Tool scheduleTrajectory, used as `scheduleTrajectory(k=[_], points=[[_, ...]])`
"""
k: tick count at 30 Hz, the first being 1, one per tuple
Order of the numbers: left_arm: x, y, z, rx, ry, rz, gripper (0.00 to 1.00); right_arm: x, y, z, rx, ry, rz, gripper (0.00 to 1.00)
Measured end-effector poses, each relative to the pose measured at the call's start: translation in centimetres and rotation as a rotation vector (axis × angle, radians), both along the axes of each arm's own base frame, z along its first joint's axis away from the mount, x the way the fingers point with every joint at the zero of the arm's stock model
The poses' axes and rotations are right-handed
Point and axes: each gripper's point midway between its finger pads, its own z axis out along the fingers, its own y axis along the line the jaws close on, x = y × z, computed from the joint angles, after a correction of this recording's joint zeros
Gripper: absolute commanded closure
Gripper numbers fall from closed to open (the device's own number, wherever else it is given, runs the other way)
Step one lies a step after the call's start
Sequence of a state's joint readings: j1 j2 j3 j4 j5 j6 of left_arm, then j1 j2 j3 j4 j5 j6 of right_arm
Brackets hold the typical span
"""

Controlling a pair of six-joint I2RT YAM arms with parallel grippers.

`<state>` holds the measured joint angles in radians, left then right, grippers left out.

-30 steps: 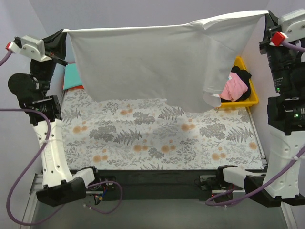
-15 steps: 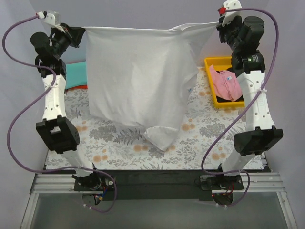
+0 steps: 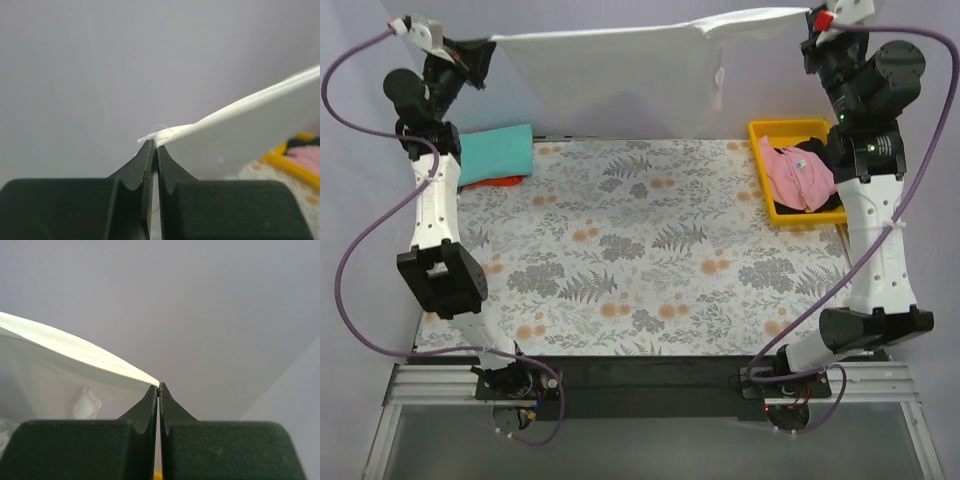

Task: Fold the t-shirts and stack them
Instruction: Flatten the tshirt out

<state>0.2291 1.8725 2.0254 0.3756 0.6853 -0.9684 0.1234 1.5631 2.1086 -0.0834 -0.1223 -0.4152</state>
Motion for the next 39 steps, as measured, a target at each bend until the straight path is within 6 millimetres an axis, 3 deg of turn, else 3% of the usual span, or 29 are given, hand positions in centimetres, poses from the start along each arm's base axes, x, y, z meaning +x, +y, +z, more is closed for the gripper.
scheduleTrajectory(k=[2,4,6,11,14,16,23,27,30,36,39], points=[[-1.9,-1.0,-3.9,0.060,0.051,-0.035,1.00,-1.3,0.2,-2.2,-0.046,0.020,0.016,0.99],[-3.7,-1.8,-8.8,0.139,0.097,-0.063,1.00,-1.9,0.5,-5.9,-0.109,0.063,0.033,0.99],[-5.1,-2.5,-15.0,0.219,0.170,-0.104,1.00,-2.2,0.8,-12.1,-0.191,0.162,0.052,0.99],[-8.2,-3.2,-30.5,0.363,0.389,-0.183,0.99,-3.8,0.7,-30.9,-0.391,0.473,0.107,0.99],[-10.6,-3.5,-36.7,0.435,0.494,-0.225,0.98,-6.1,0.7,-40.1,-0.489,0.650,0.159,0.99],[-12.1,-3.6,-39.5,0.492,0.539,-0.253,0.98,-7.4,1.0,-43.4,-0.542,0.716,0.193,0.99],[-16.8,-3.9,-45.5,0.651,0.635,-0.353,1.00,-10.7,4.9,-47.3,-0.715,0.777,0.360,0.99],[-20.1,-3.9,-47.6,0.738,0.698,-0.427,1.00,-12.7,4.3,-49.1,-0.770,0.870,0.387,0.99],[-23.1,-4.1,-48.0,0.801,0.728,-0.495,1.00,-15.0,3.4,-49.9,-0.800,0.946,0.404,0.99],[-27.7,-4.7,-46.5,0.888,0.707,-0.570,1.00,-19.9,2.4,-48.2,-0.835,0.937,0.423,0.99],[-29.4,-5.0,-46.3,0.891,0.724,-0.610,1.00,-22.2,2.2,-48.4,-0.863,0.942,0.448,0.99]])
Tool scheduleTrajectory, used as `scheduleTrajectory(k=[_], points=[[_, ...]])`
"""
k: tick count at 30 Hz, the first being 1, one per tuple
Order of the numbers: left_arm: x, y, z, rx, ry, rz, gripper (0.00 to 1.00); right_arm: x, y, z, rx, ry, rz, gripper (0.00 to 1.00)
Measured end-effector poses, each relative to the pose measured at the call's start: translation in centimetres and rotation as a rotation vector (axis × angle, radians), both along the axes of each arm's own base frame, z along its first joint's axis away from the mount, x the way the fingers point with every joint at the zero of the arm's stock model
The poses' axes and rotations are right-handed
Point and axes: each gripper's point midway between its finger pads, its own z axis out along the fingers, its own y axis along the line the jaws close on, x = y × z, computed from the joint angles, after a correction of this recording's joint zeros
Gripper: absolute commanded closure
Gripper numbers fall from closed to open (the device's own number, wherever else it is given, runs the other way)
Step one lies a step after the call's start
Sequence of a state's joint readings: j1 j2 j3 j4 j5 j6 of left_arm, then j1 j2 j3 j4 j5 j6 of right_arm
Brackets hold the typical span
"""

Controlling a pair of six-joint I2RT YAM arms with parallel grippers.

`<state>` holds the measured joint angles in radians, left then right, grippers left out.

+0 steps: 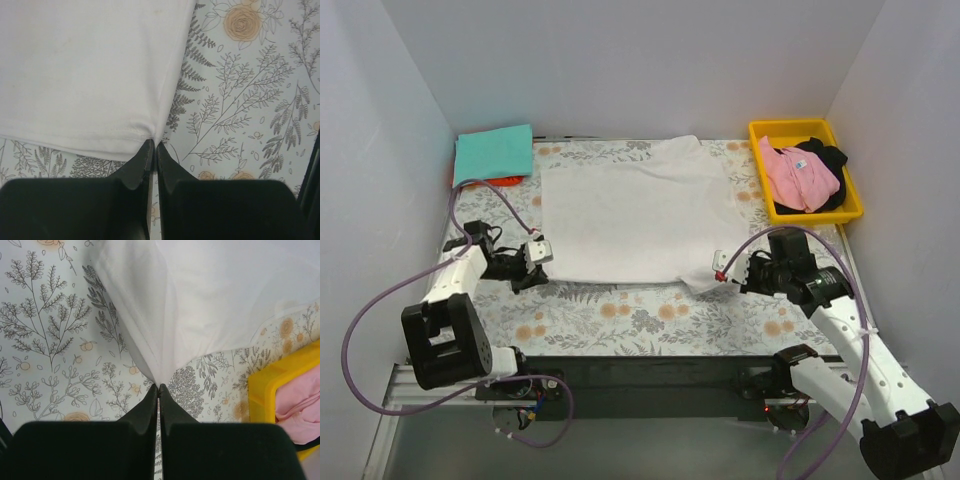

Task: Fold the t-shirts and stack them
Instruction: Flatten the tshirt out, then fold the tshirt

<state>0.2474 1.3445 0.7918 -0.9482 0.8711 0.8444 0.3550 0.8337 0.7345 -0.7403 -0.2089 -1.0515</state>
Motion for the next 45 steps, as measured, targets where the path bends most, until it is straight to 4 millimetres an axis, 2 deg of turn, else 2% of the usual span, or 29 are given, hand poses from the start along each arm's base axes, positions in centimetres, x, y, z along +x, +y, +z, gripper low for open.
scheduleTrajectory(k=[3,6,9,14,19,22,28,32,39,45], points=[[-0.7,0.0,-0.1,-0.016,0.063,-0.003,1.00,-0.5,0.0,-0.6,-0.017,0.039,0.007,0.99],[0.6,0.6,0.2,-0.044,0.125,0.013,1.00,0.3,0.2,-1.2,-0.048,0.119,0.004,0.99],[2.9,1.3,0.4,-0.064,0.146,0.030,1.00,3.1,1.3,-0.6,-0.056,0.155,0.004,0.99],[5.6,1.9,0.9,-0.092,0.167,0.097,1.00,7.9,2.8,1.4,-0.043,0.101,0.013,0.99],[10.2,3.0,1.8,-0.112,0.186,0.188,1.00,11.7,3.6,1.1,-0.055,0.090,0.019,0.99],[11.9,3.6,1.4,-0.119,0.207,0.229,1.00,13.7,4.0,0.6,-0.061,0.092,0.017,0.99],[13.0,4.3,0.2,-0.109,0.256,0.298,1.00,17.2,4.3,-0.3,-0.060,0.089,0.000,0.99],[14.1,4.8,-0.2,-0.103,0.255,0.336,1.00,18.8,4.5,-0.7,-0.057,0.084,-0.008,0.99],[15.8,5.5,-1.3,-0.097,0.257,0.382,1.00,20.6,5.1,-1.4,-0.055,0.080,-0.010,0.99],[16.4,5.8,-2.0,-0.087,0.257,0.405,1.00,22.4,5.6,-0.9,-0.045,0.049,-0.011,0.99]])
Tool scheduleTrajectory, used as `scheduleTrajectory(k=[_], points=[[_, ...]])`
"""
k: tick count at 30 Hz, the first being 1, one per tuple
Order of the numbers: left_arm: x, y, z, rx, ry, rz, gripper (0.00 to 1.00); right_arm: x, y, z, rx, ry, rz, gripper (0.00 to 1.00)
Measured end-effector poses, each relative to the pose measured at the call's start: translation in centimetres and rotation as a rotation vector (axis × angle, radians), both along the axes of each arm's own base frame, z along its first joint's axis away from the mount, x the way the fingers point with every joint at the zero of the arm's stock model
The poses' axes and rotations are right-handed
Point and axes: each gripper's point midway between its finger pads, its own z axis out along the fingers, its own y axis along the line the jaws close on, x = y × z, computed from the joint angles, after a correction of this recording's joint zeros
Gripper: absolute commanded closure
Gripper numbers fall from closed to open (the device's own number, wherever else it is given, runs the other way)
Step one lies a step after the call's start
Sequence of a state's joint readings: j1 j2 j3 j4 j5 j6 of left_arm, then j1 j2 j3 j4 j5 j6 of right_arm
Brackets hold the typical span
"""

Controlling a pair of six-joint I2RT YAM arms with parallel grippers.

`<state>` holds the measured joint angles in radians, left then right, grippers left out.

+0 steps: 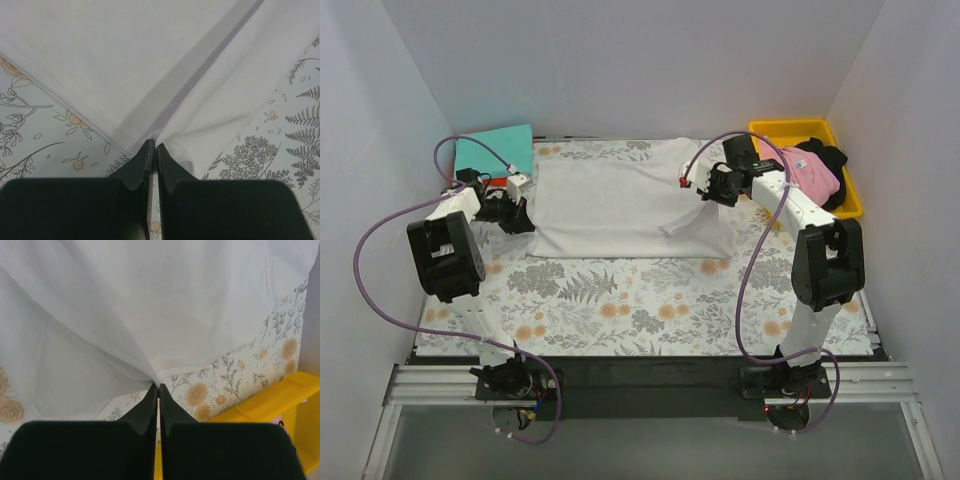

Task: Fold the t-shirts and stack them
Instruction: Fold the tshirt

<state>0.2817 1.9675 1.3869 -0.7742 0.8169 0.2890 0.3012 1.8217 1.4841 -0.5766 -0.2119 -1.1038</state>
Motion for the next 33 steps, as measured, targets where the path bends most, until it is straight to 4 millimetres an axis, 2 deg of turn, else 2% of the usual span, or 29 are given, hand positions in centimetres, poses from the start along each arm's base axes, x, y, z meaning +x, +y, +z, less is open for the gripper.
scheduleTrajectory(k=[7,13,17,18,20,21,22,23,24,25,29,31,33], points=[[0.5,0.2,-0.3,0.017,-0.006,0.010,1.00,1.1,0.3,-0.9,-0.002,0.006,0.000,0.99],[0.6,0.2,-0.7,0.030,-0.001,0.010,0.96,1.9,0.6,-2.4,-0.008,0.030,-0.004,0.99],[0.8,0.2,-1.7,0.033,0.019,0.018,0.91,2.3,0.6,-2.8,-0.012,0.034,-0.012,0.96],[0.8,0.2,-2.0,0.035,0.028,0.022,0.89,2.5,0.6,-2.8,-0.011,0.033,-0.015,0.81],[0.9,0.2,-2.3,0.037,0.046,0.034,0.82,3.0,0.7,-2.7,-0.005,0.031,-0.038,0.61],[1.0,0.3,-2.5,0.042,0.059,0.045,0.72,3.3,0.7,-2.6,-0.001,0.028,-0.050,0.51],[1.3,0.5,-2.4,0.048,0.063,0.058,0.66,3.6,0.6,-2.4,0.006,0.027,-0.068,0.49],[1.7,0.8,-2.3,0.051,0.072,0.079,0.63,3.8,0.5,-2.2,0.013,0.028,-0.083,0.46],[2.1,0.9,-1.8,0.047,0.080,0.102,0.40,3.9,0.1,-1.9,0.021,0.033,-0.103,0.45],[2.5,1.2,-1.3,0.044,0.081,0.119,0.33,4.0,-0.3,-1.6,0.034,0.041,-0.128,0.45],[3.6,2.4,1.4,0.017,0.094,0.204,0.30,4.4,-3.1,0.8,0.119,0.101,-0.267,0.45],[2.7,2.6,1.9,-0.002,0.132,0.241,0.29,3.8,-4.5,1.4,0.167,0.154,-0.343,0.45],[1.2,2.3,1.8,-0.020,0.177,0.272,0.29,2.4,-5.3,1.1,0.200,0.229,-0.403,0.45]])
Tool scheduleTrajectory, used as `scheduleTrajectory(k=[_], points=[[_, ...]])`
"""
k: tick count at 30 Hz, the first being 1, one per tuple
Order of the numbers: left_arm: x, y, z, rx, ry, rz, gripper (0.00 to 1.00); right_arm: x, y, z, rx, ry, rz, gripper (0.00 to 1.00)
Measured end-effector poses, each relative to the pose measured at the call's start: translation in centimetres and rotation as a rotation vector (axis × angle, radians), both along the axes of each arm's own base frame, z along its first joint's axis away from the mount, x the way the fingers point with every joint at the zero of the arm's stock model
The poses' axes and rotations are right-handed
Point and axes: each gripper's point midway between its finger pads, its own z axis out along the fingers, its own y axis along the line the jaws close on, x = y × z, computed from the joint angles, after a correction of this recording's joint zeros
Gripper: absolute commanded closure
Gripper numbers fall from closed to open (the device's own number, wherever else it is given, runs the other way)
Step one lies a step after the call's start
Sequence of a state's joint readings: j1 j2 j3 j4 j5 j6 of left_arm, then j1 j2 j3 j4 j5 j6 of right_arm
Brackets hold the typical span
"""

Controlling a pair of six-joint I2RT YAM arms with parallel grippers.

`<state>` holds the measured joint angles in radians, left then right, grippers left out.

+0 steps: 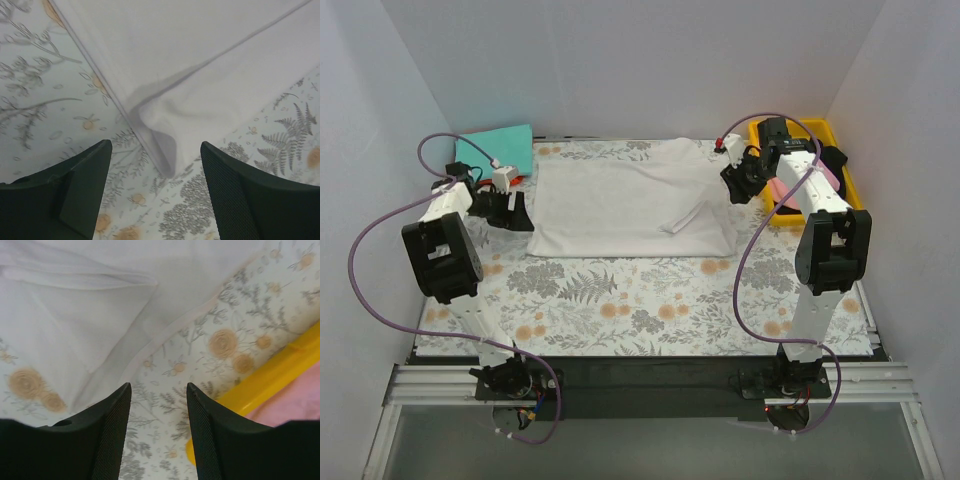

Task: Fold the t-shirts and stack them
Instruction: Fold the tshirt

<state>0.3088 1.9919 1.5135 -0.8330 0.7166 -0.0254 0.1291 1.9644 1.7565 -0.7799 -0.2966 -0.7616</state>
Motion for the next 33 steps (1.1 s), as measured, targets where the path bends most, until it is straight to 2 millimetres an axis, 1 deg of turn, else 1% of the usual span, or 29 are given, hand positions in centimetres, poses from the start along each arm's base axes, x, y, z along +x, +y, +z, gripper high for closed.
scheduleTrajectory(k=[2,3,5,8,10,13,17,18,20,21,22,23,24,25,26,27,28,31,33], points=[[-1.9,-0.7,-0.5,-0.023,0.054,0.022,0.29,-2.4,0.3,-1.0,0.053,0.105,-0.043,0.44],[-3.0,-1.1,-0.9,-0.035,0.086,0.032,0.29,-3.4,0.7,-1.4,0.073,0.146,-0.053,0.44],[-4.7,-1.6,-1.8,-0.057,0.150,0.053,0.28,-6.1,1.6,-2.7,0.110,0.251,-0.072,0.43],[-6.3,-2.3,-3.3,-0.074,0.220,0.078,0.29,-9.0,2.4,-4.5,0.133,0.368,-0.094,0.43],[-6.9,-2.3,-3.7,-0.076,0.246,0.093,0.30,-10.1,2.6,-5.4,0.136,0.415,-0.109,0.43],[-6.6,-2.2,-3.8,-0.071,0.248,0.115,0.33,-10.9,2.4,-6.3,0.134,0.450,-0.134,0.43],[-6.2,-1.9,-4.0,-0.061,0.247,0.134,0.38,-11.0,2.0,-7.7,0.114,0.462,-0.158,0.46],[-6.2,-1.9,-4.1,-0.062,0.248,0.136,0.42,-11.0,1.9,-8.0,0.108,0.466,-0.164,0.48],[-6.2,-1.9,-4.2,-0.058,0.250,0.139,0.48,-11.2,1.7,-8.8,0.096,0.473,-0.172,0.55],[-6.1,-1.9,-4.3,-0.059,0.253,0.141,0.56,-11.4,1.6,-9.2,0.088,0.482,-0.177,0.59],[-6.1,-1.9,-4.4,-0.056,0.254,0.143,0.60,-11.6,1.5,-9.5,0.083,0.489,-0.181,0.64],[-6.0,-1.9,-4.5,-0.047,0.255,0.144,0.66,-11.7,1.3,-9.9,0.074,0.496,-0.184,0.73],[-6.1,-1.9,-4.7,-0.041,0.259,0.145,0.71,-11.9,1.2,-10.3,0.067,0.503,-0.186,0.78],[-6.1,-1.9,-4.8,-0.037,0.265,0.145,0.81,-11.9,1.1,-10.6,0.059,0.511,-0.194,0.89],[-6.3,-1.9,-5.0,-0.037,0.277,0.147,0.85,-12.0,1.0,-11.0,0.053,0.515,-0.199,0.96],[-6.5,-2.0,-5.2,-0.036,0.286,0.143,0.88,-12.2,0.8,-11.3,0.044,0.522,-0.205,0.99],[-6.7,-2.1,-5.3,-0.034,0.298,0.138,0.93,-12.4,0.8,-11.5,0.042,0.533,-0.214,0.99],[-7.7,-2.1,-5.5,-0.022,0.332,0.128,0.95,-13.2,0.5,-11.5,0.032,0.533,-0.228,0.99],[-8.5,-2.3,-5.5,-0.019,0.345,0.120,0.95,-14.5,0.0,-11.5,0.016,0.538,-0.236,0.99]])
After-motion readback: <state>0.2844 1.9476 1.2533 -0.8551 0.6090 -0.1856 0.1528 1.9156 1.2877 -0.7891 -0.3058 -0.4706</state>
